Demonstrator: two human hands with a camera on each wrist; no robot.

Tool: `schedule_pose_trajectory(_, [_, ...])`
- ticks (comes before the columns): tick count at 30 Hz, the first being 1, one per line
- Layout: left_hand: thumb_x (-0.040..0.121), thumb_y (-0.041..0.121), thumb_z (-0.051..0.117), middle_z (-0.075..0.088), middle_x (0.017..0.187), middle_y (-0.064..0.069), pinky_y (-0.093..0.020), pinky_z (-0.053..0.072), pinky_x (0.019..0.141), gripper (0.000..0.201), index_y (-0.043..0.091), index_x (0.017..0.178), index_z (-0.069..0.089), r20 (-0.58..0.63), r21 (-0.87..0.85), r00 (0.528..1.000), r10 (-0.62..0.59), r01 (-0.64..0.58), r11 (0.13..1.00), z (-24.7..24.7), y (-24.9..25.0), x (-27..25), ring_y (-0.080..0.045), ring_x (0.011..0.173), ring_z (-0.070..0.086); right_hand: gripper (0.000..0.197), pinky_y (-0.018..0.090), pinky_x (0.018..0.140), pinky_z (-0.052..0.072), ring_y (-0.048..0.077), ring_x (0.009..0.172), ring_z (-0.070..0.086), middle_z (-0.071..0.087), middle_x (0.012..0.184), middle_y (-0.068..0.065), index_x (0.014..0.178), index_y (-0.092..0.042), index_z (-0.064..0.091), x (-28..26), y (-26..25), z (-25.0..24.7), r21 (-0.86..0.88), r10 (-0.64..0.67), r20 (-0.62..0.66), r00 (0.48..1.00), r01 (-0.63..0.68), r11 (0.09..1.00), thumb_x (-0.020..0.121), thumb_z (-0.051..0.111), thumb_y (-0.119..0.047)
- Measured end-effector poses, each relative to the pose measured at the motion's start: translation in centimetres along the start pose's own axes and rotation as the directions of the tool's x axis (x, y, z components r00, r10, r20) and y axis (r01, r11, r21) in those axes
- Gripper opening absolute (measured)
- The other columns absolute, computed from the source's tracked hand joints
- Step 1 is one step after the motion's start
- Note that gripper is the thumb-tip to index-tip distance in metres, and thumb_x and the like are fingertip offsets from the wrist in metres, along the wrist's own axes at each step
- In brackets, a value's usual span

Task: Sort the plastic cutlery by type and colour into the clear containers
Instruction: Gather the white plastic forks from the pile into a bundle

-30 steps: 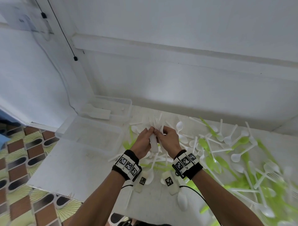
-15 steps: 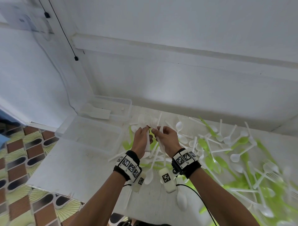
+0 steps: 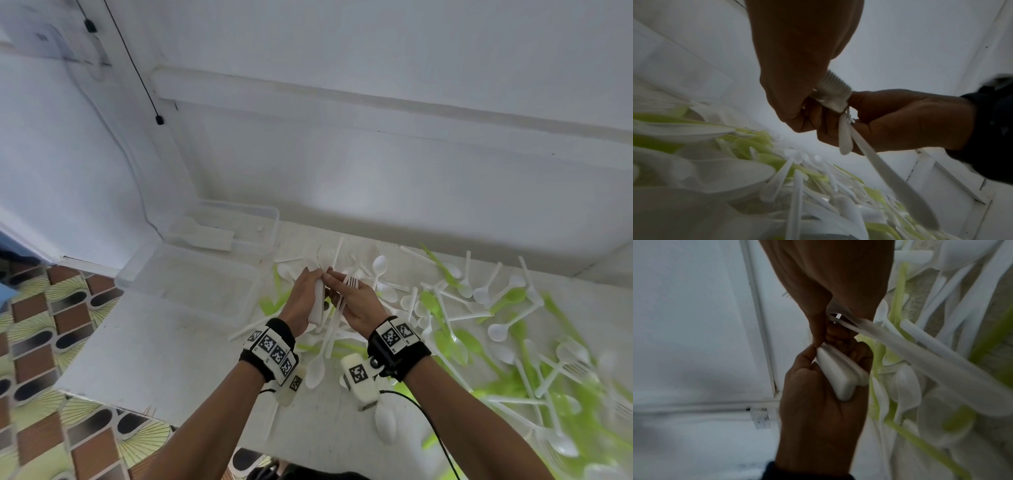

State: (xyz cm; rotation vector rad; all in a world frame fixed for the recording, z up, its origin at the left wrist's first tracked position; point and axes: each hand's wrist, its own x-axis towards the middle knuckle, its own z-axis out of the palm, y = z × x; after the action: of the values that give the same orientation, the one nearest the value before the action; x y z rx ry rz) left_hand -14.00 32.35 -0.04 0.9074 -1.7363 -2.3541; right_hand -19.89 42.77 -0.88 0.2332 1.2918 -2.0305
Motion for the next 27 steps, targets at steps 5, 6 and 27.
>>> schedule_pose_trajectory(5, [0.104,0.019,0.042,0.073,0.084,-0.008,-0.03,0.054,0.062,0.027,-0.003,0.11,0.057,0.011,0.028,0.999,0.043,-0.043,0.999,0.2,0.4,-0.1,-0.019,0.068,0.065,0.008,0.018,0.047,0.045,0.007,0.051,0.057,0.066,0.067,0.004,0.096,0.001,0.071,-0.2,-0.2,0.5,-0.045,0.002,-0.024,1.0,-0.004,0.999,0.094,0.068,-0.006])
schedule_pose_trajectory(6, [0.103,0.019,0.044,0.074,0.089,-0.011,-0.033,0.055,0.067,0.028,-0.005,0.11,0.056,0.012,0.056,0.998,0.064,-0.065,0.996,0.1,0.5,0.0,-0.022,0.075,0.067,0.01,0.018,0.047,0.044,0.008,0.053,0.057,0.068,0.072,0.004,0.098,0.0,0.071,-0.2,-0.3,0.4,-0.042,0.014,-0.023,1.0,-0.015,0.999,0.095,0.068,-0.009])
schedule_pose_trajectory(27, [0.107,0.029,0.045,0.06,0.139,0.009,-0.027,0.042,0.11,0.039,0.023,0.146,0.045,0.298,0.236,0.932,0.207,-0.282,0.93,-0.8,-1.3,-0.3,-0.006,0.13,0.053,0.015,0.021,0.039,0.029,0.01,0.045,0.036,0.049,0.066,0.003,0.087,-0.009,0.054,-0.1,-1.4,-0.4,-0.279,-0.106,-0.064,0.992,0.084,0.957,0.09,0.069,-0.008])
